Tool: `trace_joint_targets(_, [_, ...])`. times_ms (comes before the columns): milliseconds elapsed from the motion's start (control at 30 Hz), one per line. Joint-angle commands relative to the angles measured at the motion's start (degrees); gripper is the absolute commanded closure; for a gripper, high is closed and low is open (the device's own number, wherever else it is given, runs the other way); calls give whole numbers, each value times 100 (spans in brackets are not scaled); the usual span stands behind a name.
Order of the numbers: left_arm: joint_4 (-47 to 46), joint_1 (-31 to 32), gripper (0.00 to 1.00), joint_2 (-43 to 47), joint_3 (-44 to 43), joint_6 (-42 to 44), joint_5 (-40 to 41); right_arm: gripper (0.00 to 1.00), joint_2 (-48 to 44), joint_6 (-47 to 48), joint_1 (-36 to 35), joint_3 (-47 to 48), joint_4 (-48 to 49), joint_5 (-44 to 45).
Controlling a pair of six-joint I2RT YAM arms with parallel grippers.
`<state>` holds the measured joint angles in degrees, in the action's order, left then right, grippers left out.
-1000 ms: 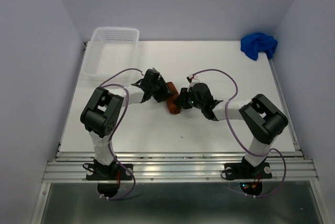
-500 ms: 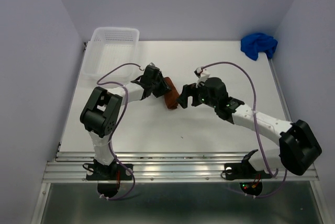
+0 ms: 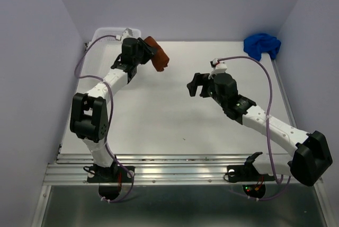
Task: Roll the towels
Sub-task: Place the rolled towel into the container
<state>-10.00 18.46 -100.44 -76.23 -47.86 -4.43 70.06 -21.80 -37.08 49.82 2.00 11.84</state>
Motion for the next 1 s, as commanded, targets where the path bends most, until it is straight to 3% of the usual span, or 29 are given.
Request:
trace_joint_targets(0, [-870,-421,100,341,-471,154,170,0,165,-70,122,431,81,311])
trace_joint_targets(300, [-1558,-1336,100,-405,-1420,-460,381,0,1043,-26,569,1169,72,-470])
trace_joint_targets(500, [-2137,-1547,100,-1003,-1641,-1110,1477,0,1465,9,965,1530,72,-1024])
trace_joint_targets(667, [-2595,-1688,100,-1425,-1719,-1743,1716,0,1677,1,1115,1671,55,-1491])
trace_joint_targets(967, [-2709,-1960,100,-2594,-2652,-1746,1550,0,2038,141,1273,2031,-138,-1764])
